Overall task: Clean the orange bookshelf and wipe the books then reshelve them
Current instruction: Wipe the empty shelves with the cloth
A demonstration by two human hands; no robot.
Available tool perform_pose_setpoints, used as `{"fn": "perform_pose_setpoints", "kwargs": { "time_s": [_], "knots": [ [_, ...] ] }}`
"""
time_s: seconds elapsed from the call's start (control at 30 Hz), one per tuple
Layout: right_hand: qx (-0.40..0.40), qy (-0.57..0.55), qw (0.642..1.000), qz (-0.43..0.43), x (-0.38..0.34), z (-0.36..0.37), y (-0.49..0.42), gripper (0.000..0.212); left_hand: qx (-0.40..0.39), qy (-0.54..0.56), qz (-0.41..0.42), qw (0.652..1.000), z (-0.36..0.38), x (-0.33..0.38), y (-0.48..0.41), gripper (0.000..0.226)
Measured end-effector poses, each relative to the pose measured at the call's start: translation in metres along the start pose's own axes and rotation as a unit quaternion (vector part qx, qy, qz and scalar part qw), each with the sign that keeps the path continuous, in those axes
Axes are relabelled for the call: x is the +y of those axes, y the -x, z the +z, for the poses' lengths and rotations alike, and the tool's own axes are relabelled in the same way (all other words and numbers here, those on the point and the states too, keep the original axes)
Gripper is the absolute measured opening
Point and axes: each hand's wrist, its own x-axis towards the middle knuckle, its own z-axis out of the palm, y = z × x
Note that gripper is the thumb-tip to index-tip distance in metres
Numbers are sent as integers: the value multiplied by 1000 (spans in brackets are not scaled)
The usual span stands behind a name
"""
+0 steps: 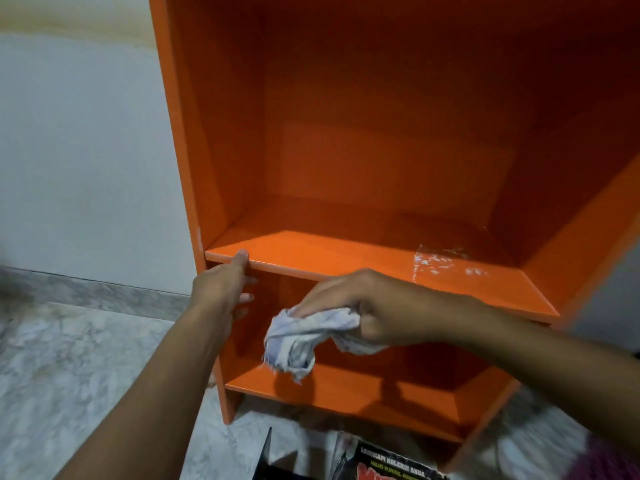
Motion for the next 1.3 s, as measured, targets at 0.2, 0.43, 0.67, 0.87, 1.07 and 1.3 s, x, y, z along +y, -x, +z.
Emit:
{"fn": "perform_pose_setpoints", "kwargs": {
  "time_s": [0.2, 0.43, 0.67, 0.87, 1.07, 1.3],
  "knots": [
    [207, 18, 972, 107, 24, -89, 32, 33, -36, 5, -18, 999, 29, -4, 24, 37],
    [327, 87, 883, 324, 140, -133, 32, 24, -52, 3, -18, 998, 66, -10, 48, 26],
    [229, 71, 897, 372, 186, -92, 17, 39, -52, -9, -20, 998, 65, -12, 41, 28],
    [180, 38, 933, 310, 148, -72, 4, 27, -56, -2, -15, 998, 64, -14, 41, 28],
    [139, 12, 985, 101, 63, -13, 39, 41, -78, -1, -30, 997, 63, -11, 39, 26],
    [204, -33, 975, 81, 27, -58, 60, 32, -93, 8, -45, 995, 72, -15, 46, 28]
  ]
}}
